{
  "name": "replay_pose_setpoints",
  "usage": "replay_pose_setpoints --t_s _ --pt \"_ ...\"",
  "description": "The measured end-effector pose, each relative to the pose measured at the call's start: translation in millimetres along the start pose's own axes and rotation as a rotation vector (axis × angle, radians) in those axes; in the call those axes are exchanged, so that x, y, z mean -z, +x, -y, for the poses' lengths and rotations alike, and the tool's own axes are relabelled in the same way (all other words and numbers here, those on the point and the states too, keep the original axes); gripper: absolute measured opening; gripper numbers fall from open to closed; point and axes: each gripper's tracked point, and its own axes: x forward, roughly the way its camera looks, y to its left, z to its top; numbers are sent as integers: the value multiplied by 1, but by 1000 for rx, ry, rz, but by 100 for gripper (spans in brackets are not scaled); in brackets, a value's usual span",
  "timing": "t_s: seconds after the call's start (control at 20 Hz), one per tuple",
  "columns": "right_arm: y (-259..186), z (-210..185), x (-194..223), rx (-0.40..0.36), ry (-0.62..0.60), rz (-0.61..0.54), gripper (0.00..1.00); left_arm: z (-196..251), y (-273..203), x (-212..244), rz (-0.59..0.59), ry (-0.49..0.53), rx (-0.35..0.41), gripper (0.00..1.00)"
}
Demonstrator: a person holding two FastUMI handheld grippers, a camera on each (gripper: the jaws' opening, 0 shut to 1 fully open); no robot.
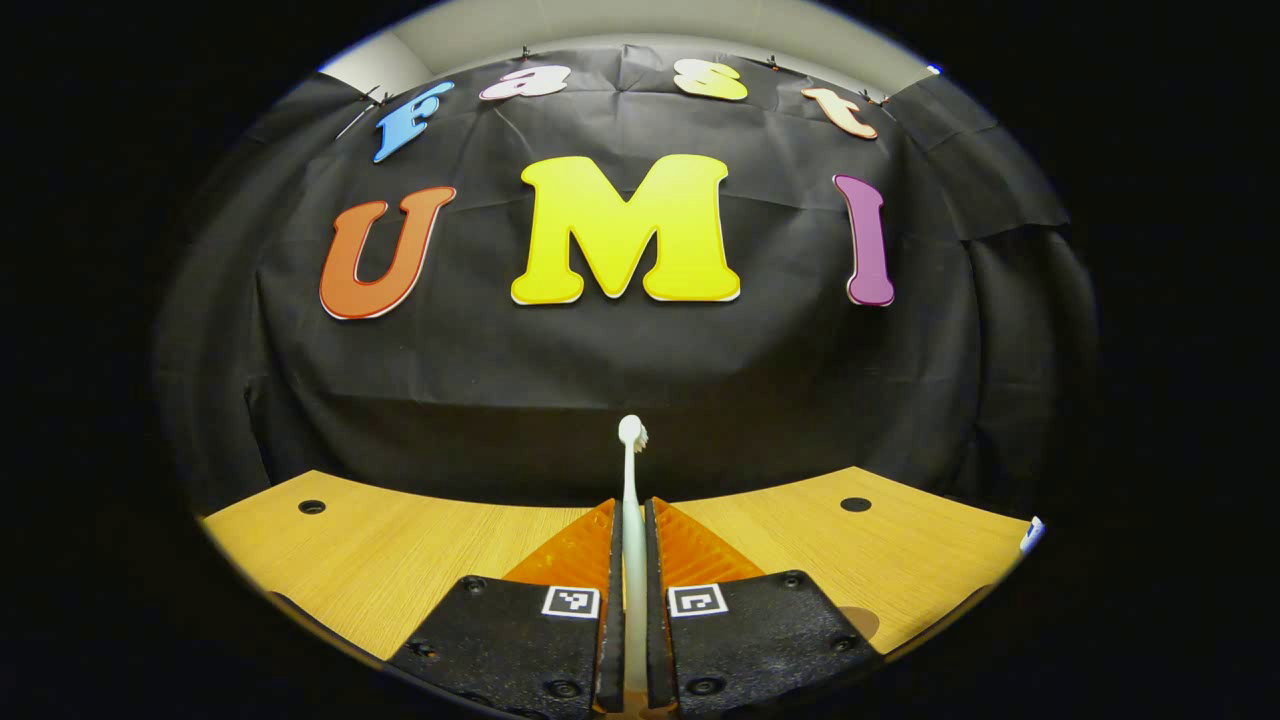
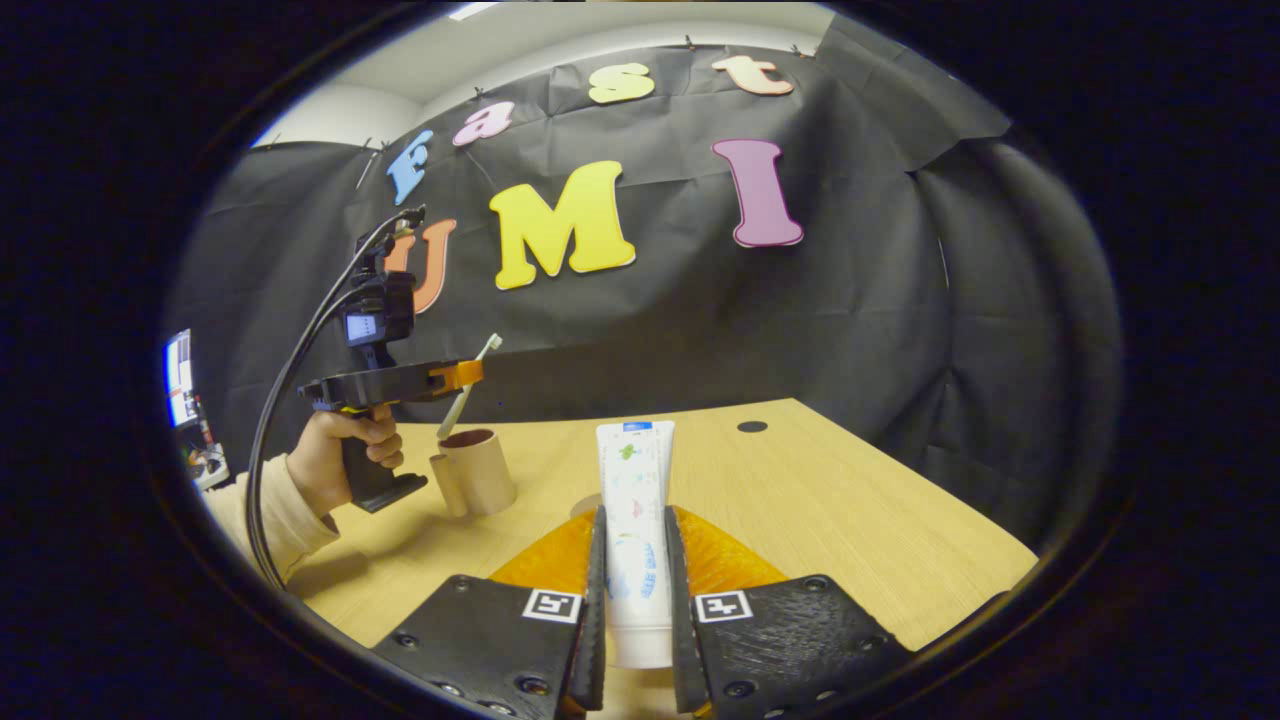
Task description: Put the toothbrush and toothpaste on the desktop into the cup, then pick up the cup and place it on the coaster on the desktop.
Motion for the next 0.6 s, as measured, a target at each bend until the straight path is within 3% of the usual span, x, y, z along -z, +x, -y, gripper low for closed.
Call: replay_pose_setpoints --t_s 0.25,0.3,0.4,0.6 --pt "3 3 13 5 23 -32 27 10 -4 22 -72 -50 53 13" --pt "4 3 14 6 28 -36 27 13 -7 28 -98 -50 50 39" --pt "6 2 13 9 28 -37 27 12 -13 29 -115 -42 44 61" --pt "2 -2 12 8 28 -35 27 7 -19 37 -146 -30 27 73"
